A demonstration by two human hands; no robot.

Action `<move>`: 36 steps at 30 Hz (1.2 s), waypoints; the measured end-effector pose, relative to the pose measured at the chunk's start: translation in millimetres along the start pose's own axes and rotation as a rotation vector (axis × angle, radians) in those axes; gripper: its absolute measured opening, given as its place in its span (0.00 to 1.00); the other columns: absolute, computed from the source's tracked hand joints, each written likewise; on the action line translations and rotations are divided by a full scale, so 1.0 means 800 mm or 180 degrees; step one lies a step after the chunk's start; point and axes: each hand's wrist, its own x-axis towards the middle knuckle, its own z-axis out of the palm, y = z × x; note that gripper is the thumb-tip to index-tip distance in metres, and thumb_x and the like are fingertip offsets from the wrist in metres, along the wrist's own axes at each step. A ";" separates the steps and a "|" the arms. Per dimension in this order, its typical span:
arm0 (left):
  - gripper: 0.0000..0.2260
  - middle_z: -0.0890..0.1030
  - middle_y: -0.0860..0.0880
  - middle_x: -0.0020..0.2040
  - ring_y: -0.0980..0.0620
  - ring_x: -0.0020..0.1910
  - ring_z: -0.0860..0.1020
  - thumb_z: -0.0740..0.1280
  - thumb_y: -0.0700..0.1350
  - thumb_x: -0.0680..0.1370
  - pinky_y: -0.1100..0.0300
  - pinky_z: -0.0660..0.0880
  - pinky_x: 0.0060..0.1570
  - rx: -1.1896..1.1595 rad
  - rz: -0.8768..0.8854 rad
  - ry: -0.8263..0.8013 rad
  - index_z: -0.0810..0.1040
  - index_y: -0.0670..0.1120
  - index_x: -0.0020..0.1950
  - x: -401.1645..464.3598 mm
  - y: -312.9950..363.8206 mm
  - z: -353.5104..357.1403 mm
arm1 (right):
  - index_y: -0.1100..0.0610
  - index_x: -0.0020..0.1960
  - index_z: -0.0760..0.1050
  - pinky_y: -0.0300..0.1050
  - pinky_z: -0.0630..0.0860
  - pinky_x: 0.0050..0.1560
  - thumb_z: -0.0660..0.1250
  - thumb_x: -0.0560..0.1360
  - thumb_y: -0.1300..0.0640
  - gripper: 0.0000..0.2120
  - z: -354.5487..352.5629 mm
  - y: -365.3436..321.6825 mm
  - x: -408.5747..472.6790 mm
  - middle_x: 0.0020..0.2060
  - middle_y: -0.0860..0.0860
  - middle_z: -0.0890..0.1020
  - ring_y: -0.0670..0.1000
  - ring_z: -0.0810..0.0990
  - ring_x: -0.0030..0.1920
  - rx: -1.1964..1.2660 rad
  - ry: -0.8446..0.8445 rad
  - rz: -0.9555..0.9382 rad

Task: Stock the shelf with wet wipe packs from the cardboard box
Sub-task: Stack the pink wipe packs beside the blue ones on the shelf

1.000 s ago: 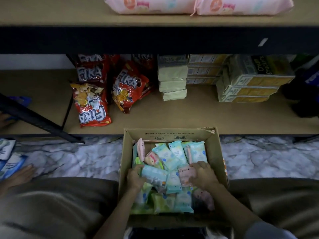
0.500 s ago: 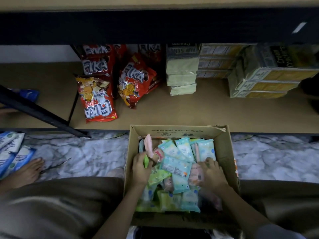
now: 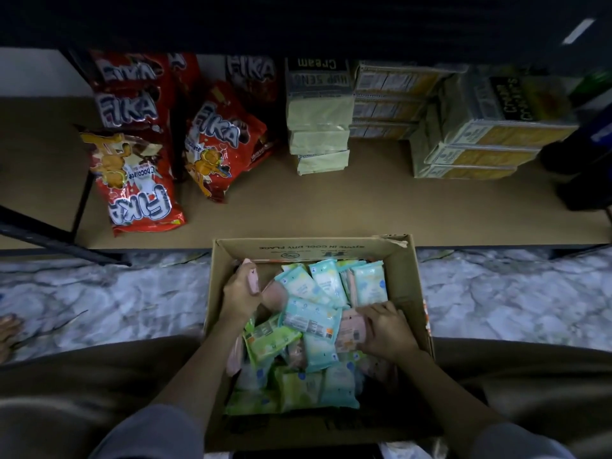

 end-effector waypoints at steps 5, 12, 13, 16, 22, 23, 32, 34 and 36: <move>0.22 0.79 0.43 0.50 0.45 0.45 0.78 0.71 0.32 0.66 0.60 0.74 0.42 -0.0334 -0.0095 0.0221 0.71 0.41 0.58 -0.024 0.001 -0.009 | 0.55 0.71 0.63 0.40 0.63 0.65 0.71 0.68 0.49 0.35 -0.009 -0.013 -0.008 0.66 0.56 0.67 0.55 0.66 0.67 0.0460 -0.0102 0.0116; 0.26 0.75 0.39 0.54 0.42 0.45 0.77 0.64 0.27 0.69 0.63 0.71 0.46 -0.0080 0.0330 0.0543 0.73 0.43 0.65 -0.043 0.033 -0.025 | 0.58 0.71 0.61 0.38 0.61 0.66 0.70 0.71 0.58 0.32 -0.047 -0.021 -0.027 0.64 0.58 0.65 0.55 0.64 0.68 0.0941 -0.0086 0.0303; 0.25 0.74 0.38 0.58 0.41 0.52 0.76 0.66 0.29 0.70 0.63 0.70 0.51 -0.0023 0.0265 0.0408 0.73 0.43 0.65 -0.045 0.034 -0.026 | 0.57 0.71 0.62 0.38 0.61 0.66 0.70 0.71 0.58 0.31 -0.049 -0.019 -0.029 0.64 0.58 0.66 0.55 0.64 0.68 0.0966 -0.0065 0.0355; 0.20 0.76 0.39 0.60 0.41 0.59 0.75 0.72 0.37 0.71 0.67 0.67 0.55 0.0101 0.0108 -0.0132 0.75 0.42 0.63 -0.042 0.027 -0.019 | 0.55 0.70 0.63 0.37 0.63 0.63 0.72 0.70 0.55 0.32 -0.044 -0.012 -0.036 0.64 0.57 0.68 0.55 0.68 0.66 0.1050 -0.0088 0.0520; 0.23 0.72 0.39 0.65 0.41 0.65 0.71 0.64 0.47 0.78 0.58 0.67 0.59 -0.0169 -0.0737 -0.0495 0.66 0.38 0.69 -0.007 0.037 0.017 | 0.56 0.66 0.70 0.39 0.69 0.58 0.74 0.67 0.52 0.29 -0.013 -0.005 -0.012 0.61 0.55 0.75 0.53 0.74 0.61 0.1455 0.0062 0.0667; 0.25 0.69 0.39 0.68 0.41 0.67 0.68 0.62 0.49 0.79 0.58 0.65 0.61 -0.0109 -0.0875 -0.0588 0.62 0.39 0.72 -0.001 0.038 0.025 | 0.55 0.66 0.69 0.38 0.69 0.58 0.73 0.68 0.52 0.29 -0.010 -0.005 -0.006 0.61 0.56 0.75 0.54 0.74 0.61 0.1435 0.0079 0.0634; 0.40 0.64 0.43 0.72 0.42 0.70 0.64 0.73 0.55 0.69 0.56 0.65 0.65 -0.0580 -0.1790 -0.0780 0.59 0.43 0.74 0.033 0.019 0.053 | 0.54 0.66 0.67 0.39 0.72 0.45 0.75 0.66 0.59 0.31 -0.007 0.003 0.028 0.55 0.55 0.77 0.51 0.76 0.51 0.1426 -0.0292 0.0367; 0.37 0.66 0.43 0.70 0.43 0.68 0.66 0.74 0.49 0.69 0.59 0.66 0.60 -0.0667 -0.1828 -0.0769 0.61 0.42 0.72 0.038 0.019 0.048 | 0.55 0.65 0.67 0.40 0.73 0.46 0.75 0.66 0.61 0.31 -0.009 0.003 0.029 0.55 0.55 0.77 0.51 0.76 0.51 0.1530 -0.0302 0.0373; 0.34 0.69 0.44 0.67 0.44 0.65 0.68 0.75 0.43 0.68 0.59 0.67 0.56 -0.0681 -0.1811 -0.0669 0.63 0.42 0.69 0.036 0.017 0.043 | 0.55 0.64 0.68 0.44 0.75 0.49 0.75 0.65 0.62 0.31 -0.013 0.003 0.027 0.54 0.55 0.78 0.53 0.77 0.53 0.1576 -0.0291 0.0362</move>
